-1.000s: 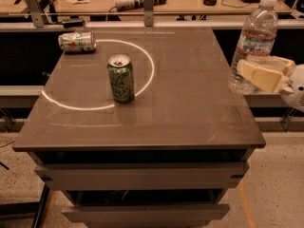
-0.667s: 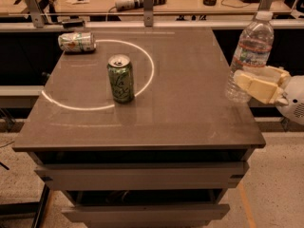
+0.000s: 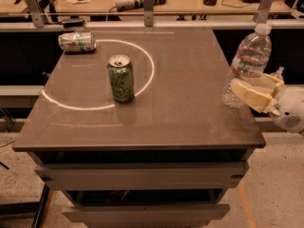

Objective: Knock coke can over

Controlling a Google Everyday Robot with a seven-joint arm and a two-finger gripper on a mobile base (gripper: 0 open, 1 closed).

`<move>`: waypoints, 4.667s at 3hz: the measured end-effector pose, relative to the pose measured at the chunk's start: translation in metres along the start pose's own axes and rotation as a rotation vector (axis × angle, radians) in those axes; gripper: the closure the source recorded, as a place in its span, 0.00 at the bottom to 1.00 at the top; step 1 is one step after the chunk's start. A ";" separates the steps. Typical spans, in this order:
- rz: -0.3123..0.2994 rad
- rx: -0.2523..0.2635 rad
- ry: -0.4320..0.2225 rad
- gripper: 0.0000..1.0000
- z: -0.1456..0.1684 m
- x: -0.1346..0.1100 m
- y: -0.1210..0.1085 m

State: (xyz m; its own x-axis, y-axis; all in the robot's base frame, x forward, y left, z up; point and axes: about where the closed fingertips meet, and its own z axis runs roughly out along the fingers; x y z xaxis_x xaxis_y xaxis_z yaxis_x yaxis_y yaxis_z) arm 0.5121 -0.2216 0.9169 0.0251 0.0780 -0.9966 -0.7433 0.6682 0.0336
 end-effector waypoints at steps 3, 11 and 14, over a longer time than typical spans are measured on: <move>-0.046 -0.099 0.027 1.00 -0.008 0.018 0.018; -0.061 -0.151 0.015 0.00 -0.004 0.023 0.033; -0.235 0.122 0.060 0.00 -0.045 -0.041 0.013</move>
Offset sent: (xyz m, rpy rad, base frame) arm -0.0186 0.0063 -0.0250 -0.0746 -0.0193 0.1170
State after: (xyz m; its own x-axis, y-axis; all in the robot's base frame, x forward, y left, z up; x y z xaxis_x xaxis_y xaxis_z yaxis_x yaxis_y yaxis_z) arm 0.4720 -0.2493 0.9545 0.1448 -0.1317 -0.9807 -0.6352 0.7475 -0.1942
